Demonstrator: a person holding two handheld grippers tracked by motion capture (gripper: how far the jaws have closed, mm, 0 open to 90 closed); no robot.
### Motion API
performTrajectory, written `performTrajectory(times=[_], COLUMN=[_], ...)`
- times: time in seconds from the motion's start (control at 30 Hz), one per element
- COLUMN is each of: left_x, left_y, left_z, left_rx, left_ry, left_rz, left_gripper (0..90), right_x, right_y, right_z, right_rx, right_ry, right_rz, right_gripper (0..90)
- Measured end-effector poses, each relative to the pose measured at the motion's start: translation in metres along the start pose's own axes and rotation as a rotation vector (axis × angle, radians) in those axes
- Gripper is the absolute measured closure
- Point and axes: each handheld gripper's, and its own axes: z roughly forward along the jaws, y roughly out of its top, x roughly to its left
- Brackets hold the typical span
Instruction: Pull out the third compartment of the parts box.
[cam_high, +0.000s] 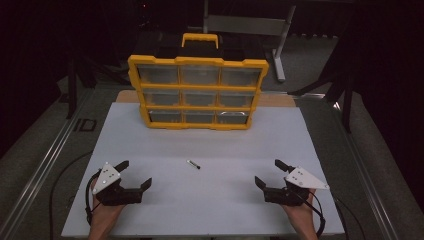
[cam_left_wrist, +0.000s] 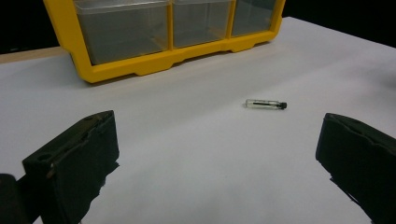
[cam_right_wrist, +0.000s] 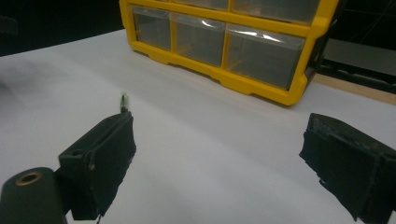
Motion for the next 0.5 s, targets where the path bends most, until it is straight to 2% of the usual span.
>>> performTrajectory(times=[0.5], left_x=[-0.002], left_y=[0.000], left_z=[0.002], left_rx=[0.012], left_ry=[0.000], left_rz=[0.010], left_gripper=[0.2], right_x=[0.011], right_y=[0.018], right_z=[0.024], right_rx=[0.036], right_ry=[-0.010], right_rz=[-0.051], right_gripper=[8.3])
